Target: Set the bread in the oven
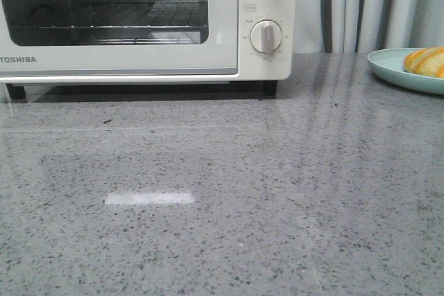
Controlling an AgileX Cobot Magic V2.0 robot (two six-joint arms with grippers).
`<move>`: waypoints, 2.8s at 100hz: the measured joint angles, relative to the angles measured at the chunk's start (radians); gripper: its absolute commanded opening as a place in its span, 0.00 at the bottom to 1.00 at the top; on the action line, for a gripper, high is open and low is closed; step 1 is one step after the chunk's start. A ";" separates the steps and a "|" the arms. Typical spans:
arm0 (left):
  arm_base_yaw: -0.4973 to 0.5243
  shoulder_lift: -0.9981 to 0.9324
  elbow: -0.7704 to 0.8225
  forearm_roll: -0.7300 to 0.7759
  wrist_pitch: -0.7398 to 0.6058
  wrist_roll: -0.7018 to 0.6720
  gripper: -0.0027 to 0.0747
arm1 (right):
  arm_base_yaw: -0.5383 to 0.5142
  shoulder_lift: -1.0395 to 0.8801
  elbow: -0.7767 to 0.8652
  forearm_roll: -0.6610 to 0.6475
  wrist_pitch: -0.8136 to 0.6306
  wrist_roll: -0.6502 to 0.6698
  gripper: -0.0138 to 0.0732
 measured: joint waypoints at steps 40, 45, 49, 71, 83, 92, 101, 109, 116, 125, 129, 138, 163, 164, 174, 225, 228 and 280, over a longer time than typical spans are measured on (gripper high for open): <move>0.000 0.000 0.000 -0.272 -0.068 -0.002 0.01 | 0.000 0.000 0.000 0.096 -0.011 0.028 0.09; 0.000 0.000 0.000 -0.291 -0.071 -0.002 0.01 | 0.000 0.000 0.000 0.173 0.007 0.050 0.09; 0.000 0.000 0.000 -0.301 -0.071 -0.002 0.01 | 0.000 0.000 0.000 0.258 0.029 0.070 0.09; -0.012 0.000 -0.096 -0.310 0.041 0.183 0.01 | 0.000 0.000 -0.064 0.479 0.256 0.098 0.09; -0.019 0.069 -0.236 -0.310 0.109 0.357 0.01 | 0.000 0.048 -0.182 0.397 0.451 0.098 0.09; -0.021 0.179 -0.345 -0.310 0.160 0.431 0.01 | 0.000 0.131 -0.262 0.310 0.574 0.098 0.09; -0.035 0.298 -0.448 -0.308 0.185 0.475 0.01 | 0.000 0.218 -0.326 0.254 0.634 0.098 0.09; -0.076 0.378 -0.520 -0.308 0.180 0.495 0.01 | 0.000 0.281 -0.370 0.230 0.650 0.096 0.09; -0.121 0.444 -0.575 -0.306 0.169 0.529 0.01 | 0.000 0.325 -0.402 0.223 0.660 0.082 0.09; -0.179 0.536 -0.641 -0.306 0.164 0.596 0.01 | 0.000 0.356 -0.430 0.221 0.672 0.058 0.09; -0.206 0.583 -0.669 -0.306 0.159 0.623 0.01 | 0.000 0.360 -0.435 0.221 0.674 0.051 0.09; -0.256 0.678 -0.732 -0.306 0.134 0.659 0.01 | 0.000 0.362 -0.439 0.221 0.676 0.045 0.09; -0.332 0.939 -0.886 -0.306 0.022 0.681 0.01 | 0.021 0.362 -0.439 0.221 0.694 0.043 0.09; -0.333 0.952 -0.894 -0.306 0.020 0.681 0.01 | 0.023 0.362 -0.439 0.221 0.694 0.043 0.09; -0.333 1.042 -0.940 -0.308 0.006 0.682 0.01 | 0.055 0.362 -0.439 0.221 0.701 0.043 0.09; -0.333 1.248 -0.989 -0.312 -0.008 0.682 0.01 | 0.112 0.362 -0.439 0.221 0.815 0.043 0.09; -0.333 1.251 -0.989 -0.312 -0.011 0.682 0.01 | 0.112 0.362 -0.439 0.221 0.817 0.043 0.09; -0.333 1.213 -0.974 -0.271 0.175 0.683 0.01 | 0.112 0.362 -0.439 0.221 0.827 0.043 0.09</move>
